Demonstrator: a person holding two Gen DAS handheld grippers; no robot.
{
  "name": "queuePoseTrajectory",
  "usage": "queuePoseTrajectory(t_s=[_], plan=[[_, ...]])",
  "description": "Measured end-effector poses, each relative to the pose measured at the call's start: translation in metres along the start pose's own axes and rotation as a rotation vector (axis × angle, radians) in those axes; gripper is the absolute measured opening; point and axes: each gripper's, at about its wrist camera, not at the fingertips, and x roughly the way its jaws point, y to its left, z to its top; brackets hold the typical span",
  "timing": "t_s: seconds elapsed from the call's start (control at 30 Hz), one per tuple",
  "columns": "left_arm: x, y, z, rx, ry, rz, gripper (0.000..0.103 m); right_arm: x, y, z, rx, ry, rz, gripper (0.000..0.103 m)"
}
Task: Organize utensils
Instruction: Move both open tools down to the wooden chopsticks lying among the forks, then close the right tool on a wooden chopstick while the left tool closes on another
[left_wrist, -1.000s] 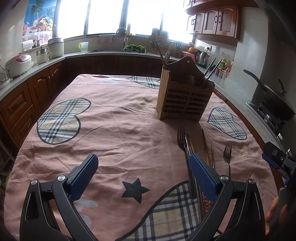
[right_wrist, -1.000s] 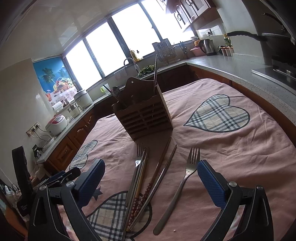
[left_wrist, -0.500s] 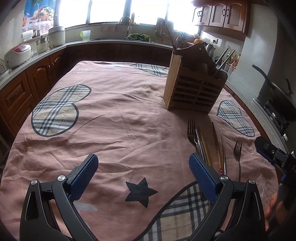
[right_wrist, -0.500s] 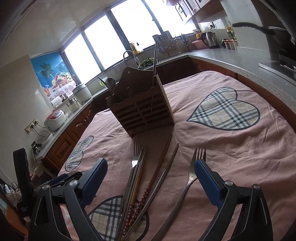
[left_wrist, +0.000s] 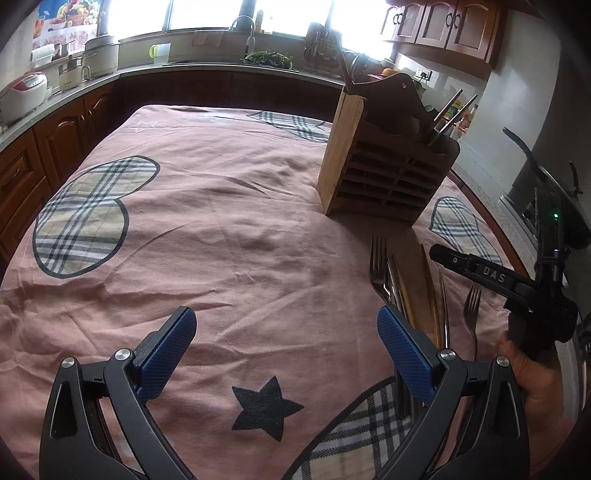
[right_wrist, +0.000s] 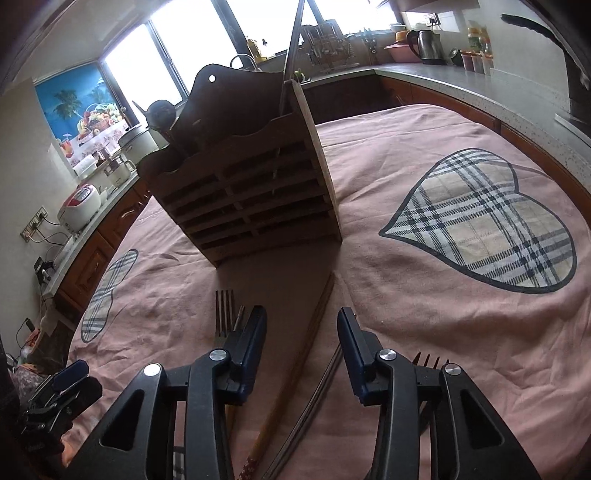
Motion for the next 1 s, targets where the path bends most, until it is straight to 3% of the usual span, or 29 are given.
queuePoseTrajectory(t_s=[0.13,0.17,0.2,0.33,0.47,0.57,0.63,0.8,1.0], plan=[[0.009,-0.010,0.005,0.011,0.019,-0.030,0.100,0.025,-0.002,0.012,-0.021,0.056,-0.020,0.026],[0.012,-0.014,0.007,0.021,0.024,-0.037,0.100,0.031,0.000,0.013,-0.030,0.069,-0.024,0.022],[0.014,-0.018,0.009,0.031,0.029,-0.046,0.100,0.035,0.000,0.012,-0.036,0.083,-0.026,0.008],[0.026,-0.040,0.017,0.079,0.053,-0.097,0.089,0.028,-0.004,0.011,-0.019,0.061,-0.006,0.008],[0.050,-0.070,0.021,0.168,0.099,-0.098,0.076,0.009,-0.020,0.013,0.043,0.023,0.016,0.007],[0.071,-0.087,0.018,0.227,0.149,-0.065,0.075,-0.005,-0.030,0.011,0.077,-0.006,0.024,0.007],[0.081,-0.093,0.013,0.267,0.171,-0.016,0.064,-0.013,-0.034,0.011,0.089,-0.020,0.030,0.007],[0.073,-0.074,0.006,0.291,0.160,0.069,0.061,-0.025,-0.036,0.010,0.099,-0.040,0.058,0.006],[0.048,-0.033,0.014,0.170,0.140,-0.015,0.060,-0.039,-0.026,0.007,0.091,-0.062,0.097,0.006]])
